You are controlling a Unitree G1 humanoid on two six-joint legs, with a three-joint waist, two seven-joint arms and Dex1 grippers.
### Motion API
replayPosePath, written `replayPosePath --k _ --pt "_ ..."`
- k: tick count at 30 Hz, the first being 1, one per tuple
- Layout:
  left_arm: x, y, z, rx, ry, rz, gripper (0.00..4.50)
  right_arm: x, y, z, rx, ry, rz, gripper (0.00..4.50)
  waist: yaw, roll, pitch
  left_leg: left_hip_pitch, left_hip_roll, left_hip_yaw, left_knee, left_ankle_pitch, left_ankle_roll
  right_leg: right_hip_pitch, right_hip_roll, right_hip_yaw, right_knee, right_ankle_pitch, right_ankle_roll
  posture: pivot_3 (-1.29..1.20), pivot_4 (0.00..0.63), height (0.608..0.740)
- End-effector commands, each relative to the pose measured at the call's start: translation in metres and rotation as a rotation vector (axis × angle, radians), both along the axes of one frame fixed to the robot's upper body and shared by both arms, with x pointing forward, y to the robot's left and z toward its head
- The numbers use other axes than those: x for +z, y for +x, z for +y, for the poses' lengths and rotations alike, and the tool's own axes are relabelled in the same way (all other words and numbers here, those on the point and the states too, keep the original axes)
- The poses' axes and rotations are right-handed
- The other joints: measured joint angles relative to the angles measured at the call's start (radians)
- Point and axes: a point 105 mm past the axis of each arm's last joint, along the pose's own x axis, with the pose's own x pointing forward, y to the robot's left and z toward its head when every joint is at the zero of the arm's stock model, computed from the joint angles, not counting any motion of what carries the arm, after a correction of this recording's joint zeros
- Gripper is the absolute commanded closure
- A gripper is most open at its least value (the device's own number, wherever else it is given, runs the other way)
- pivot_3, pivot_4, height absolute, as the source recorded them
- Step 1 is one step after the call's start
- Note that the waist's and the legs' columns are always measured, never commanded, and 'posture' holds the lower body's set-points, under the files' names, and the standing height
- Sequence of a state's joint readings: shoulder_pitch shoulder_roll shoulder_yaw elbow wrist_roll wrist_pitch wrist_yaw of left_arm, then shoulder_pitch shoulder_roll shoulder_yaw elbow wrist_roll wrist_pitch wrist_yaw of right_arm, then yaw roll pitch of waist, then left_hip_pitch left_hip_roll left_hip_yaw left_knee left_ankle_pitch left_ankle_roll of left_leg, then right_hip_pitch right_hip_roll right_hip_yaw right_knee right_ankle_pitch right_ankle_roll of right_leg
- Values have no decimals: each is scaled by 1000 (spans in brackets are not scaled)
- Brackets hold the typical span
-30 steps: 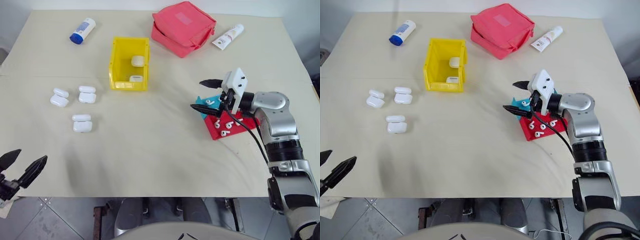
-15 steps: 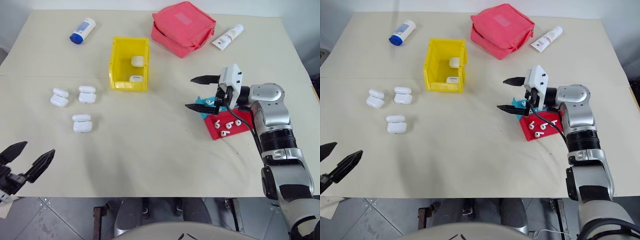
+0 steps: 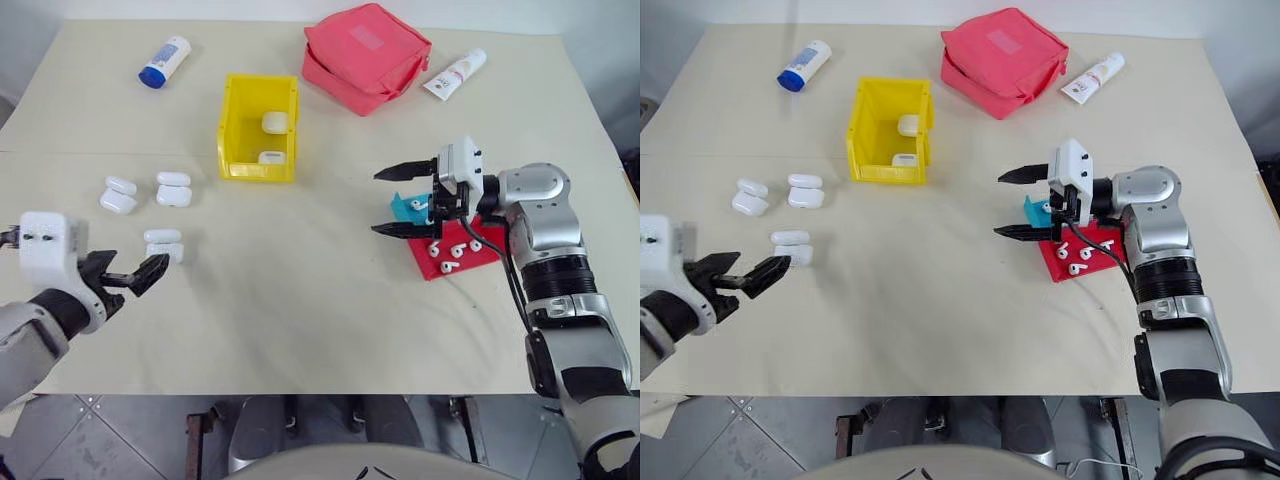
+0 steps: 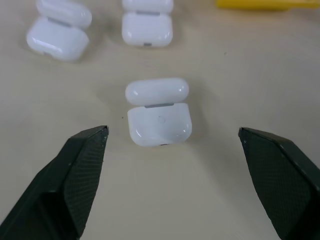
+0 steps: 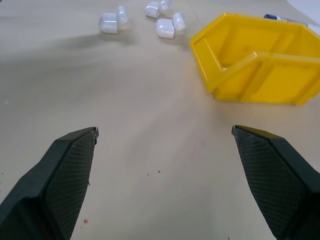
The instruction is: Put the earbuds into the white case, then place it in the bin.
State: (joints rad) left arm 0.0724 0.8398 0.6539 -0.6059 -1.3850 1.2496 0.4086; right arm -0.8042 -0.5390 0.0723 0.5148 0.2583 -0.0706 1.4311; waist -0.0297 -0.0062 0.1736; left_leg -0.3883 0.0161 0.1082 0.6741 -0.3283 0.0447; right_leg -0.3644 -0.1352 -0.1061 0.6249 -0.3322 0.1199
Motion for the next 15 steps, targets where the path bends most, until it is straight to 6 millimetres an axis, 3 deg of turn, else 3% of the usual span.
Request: replayPosePath --k 1,8,15 --pt "-6 6 -2 68 -39 85 71 11 0 2 13 6 -45 0 -1 0 0 0 0 -2 1 0 0 1 0 0 0 0 0 0 150 740" --pt "3 28 -13 118 -53 197 71 10 -2 1 14 -3 -44 0 2 3 2 -1 -2 -15 6 -1 -2 7 2 3 0 0 -1 0 150 740" --pt "1 36 -9 127 -27 263 71 7 -5 -1 8 -11 -44 0 2 4 3 -1 -3 -14 6 -1 -2 7 9 3 0 -1 -1 0 150 740"
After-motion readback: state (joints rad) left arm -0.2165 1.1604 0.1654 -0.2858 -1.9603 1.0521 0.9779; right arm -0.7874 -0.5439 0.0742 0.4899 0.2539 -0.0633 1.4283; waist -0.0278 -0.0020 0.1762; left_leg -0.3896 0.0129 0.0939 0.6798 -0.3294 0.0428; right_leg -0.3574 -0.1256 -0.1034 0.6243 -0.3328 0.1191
